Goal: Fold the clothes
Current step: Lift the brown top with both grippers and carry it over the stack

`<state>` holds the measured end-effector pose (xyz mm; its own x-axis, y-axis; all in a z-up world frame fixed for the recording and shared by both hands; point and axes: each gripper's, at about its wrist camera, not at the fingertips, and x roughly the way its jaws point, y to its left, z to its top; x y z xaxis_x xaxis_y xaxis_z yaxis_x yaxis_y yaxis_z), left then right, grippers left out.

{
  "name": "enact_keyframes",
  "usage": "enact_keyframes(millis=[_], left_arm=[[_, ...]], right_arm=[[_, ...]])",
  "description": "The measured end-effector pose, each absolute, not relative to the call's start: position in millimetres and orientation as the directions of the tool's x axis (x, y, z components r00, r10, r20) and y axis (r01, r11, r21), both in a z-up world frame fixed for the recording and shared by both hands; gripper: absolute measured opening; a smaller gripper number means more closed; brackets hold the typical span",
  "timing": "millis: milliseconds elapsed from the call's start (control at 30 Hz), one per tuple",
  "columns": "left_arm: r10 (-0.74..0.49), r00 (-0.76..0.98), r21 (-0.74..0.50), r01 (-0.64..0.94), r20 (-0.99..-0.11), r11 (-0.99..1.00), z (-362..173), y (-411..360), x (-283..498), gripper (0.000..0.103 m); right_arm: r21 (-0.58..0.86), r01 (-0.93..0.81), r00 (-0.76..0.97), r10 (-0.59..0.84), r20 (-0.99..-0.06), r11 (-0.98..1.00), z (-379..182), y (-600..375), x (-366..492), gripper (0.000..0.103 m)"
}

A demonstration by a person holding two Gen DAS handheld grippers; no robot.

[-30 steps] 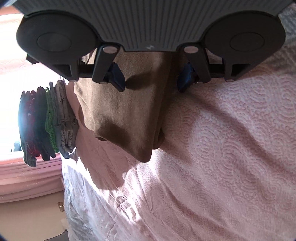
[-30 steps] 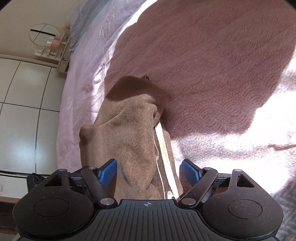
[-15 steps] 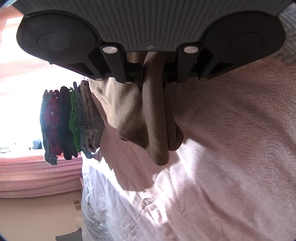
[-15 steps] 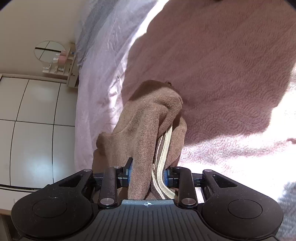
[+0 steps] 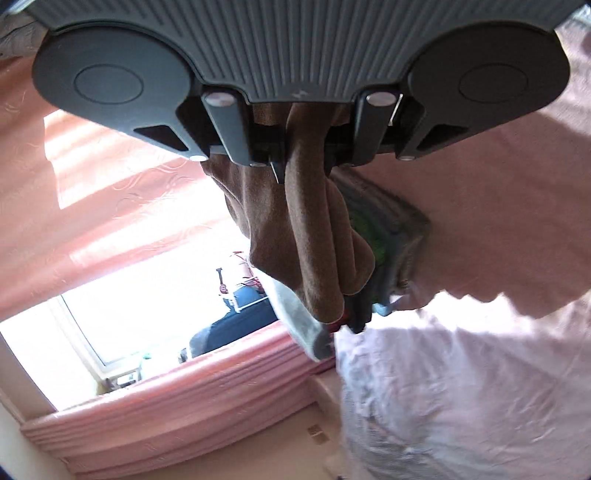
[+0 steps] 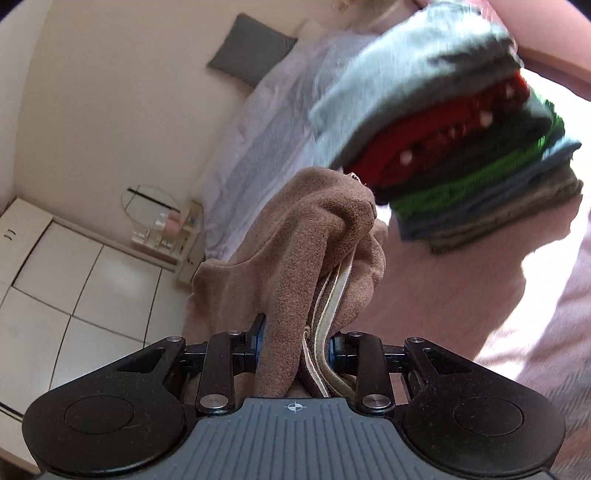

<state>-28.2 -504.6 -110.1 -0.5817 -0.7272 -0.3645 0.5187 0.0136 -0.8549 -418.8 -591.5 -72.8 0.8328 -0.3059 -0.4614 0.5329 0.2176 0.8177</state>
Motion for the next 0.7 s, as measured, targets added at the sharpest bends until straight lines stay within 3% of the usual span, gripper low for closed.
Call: enact_keyframes(millis=[233,367,633,667,700], left_arm=[[-0.735,-0.612,-0.835,0.538,-0.291,-0.117,-51,-665,-80,0.011],[-0.730,-0.611,-0.825,0.553,-0.306,-0.118,-50,-739,-93,0.011],[-0.701,-0.586,-0.798,0.601,-0.406,-0.040,-100,-827,-99,0.012],[-0.697,-0.575,-0.791,0.611,-0.428,-0.019,-109,-831,-99,0.012],[-0.696,-0.565,-0.784,0.621,-0.444,-0.003,-116,-834,-97,0.015]], right_arm=[[0.805,0.539,0.805,-0.433,-0.406,0.246,-14,-708,-456,0.030],[0.788,0.563,0.787,-0.452,-0.420,0.248,-9,-778,-464,0.030],[0.776,0.602,0.755,-0.451,-0.476,0.188,-69,-858,-463,0.031],[0.764,0.622,0.737,-0.460,-0.495,0.173,-77,-861,-463,0.033],[0.751,0.641,0.718,-0.469,-0.514,0.158,-85,-865,-463,0.046]])
